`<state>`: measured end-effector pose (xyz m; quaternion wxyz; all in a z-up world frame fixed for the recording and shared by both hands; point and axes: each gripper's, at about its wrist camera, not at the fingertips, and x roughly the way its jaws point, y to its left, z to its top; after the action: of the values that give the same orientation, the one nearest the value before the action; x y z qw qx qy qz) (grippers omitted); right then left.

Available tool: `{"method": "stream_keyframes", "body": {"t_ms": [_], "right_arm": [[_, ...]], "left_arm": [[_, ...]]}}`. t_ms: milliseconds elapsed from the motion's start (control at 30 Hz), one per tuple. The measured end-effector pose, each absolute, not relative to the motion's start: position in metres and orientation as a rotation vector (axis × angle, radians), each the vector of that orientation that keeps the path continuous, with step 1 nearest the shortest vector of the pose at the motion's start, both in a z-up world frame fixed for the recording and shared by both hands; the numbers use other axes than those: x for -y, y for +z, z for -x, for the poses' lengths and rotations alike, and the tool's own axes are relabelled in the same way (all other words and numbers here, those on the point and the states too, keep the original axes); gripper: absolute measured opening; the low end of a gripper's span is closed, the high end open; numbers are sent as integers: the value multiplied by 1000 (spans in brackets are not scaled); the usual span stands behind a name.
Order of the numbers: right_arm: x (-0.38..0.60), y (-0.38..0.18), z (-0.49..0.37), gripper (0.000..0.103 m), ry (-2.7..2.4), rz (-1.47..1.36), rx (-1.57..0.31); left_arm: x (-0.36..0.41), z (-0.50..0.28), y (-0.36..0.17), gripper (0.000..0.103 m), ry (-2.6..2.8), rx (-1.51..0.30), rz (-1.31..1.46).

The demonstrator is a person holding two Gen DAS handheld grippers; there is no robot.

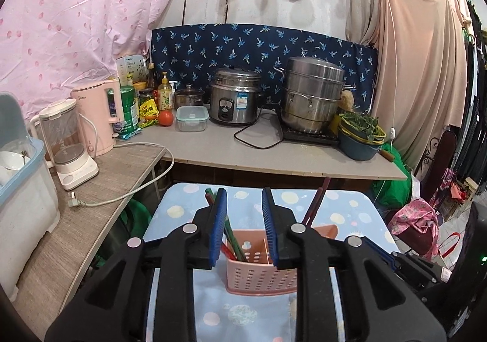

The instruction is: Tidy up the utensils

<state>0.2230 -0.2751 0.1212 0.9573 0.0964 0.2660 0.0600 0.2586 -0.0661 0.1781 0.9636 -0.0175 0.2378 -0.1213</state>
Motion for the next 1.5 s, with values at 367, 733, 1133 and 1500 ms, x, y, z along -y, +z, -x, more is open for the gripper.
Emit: {"method": "stream_keyframes", "body": {"t_ms": [367,733,1133,1500], "right_arm": [[267,117,-184,7,80,-165,-566],[262,100,-144,7,13,-128,-602],[266,77,-121,7,-19,-138,-664],[272,59,-105,23,-56,-153,-690]], "left_arm": [[68,-229,150,23,-218,-529,-18],[64,-198,115,23,-204,-601,-45],[61,-177,90,35,-174,-639,-64],[65,-163,72,50,-165,-658,-96]]}}
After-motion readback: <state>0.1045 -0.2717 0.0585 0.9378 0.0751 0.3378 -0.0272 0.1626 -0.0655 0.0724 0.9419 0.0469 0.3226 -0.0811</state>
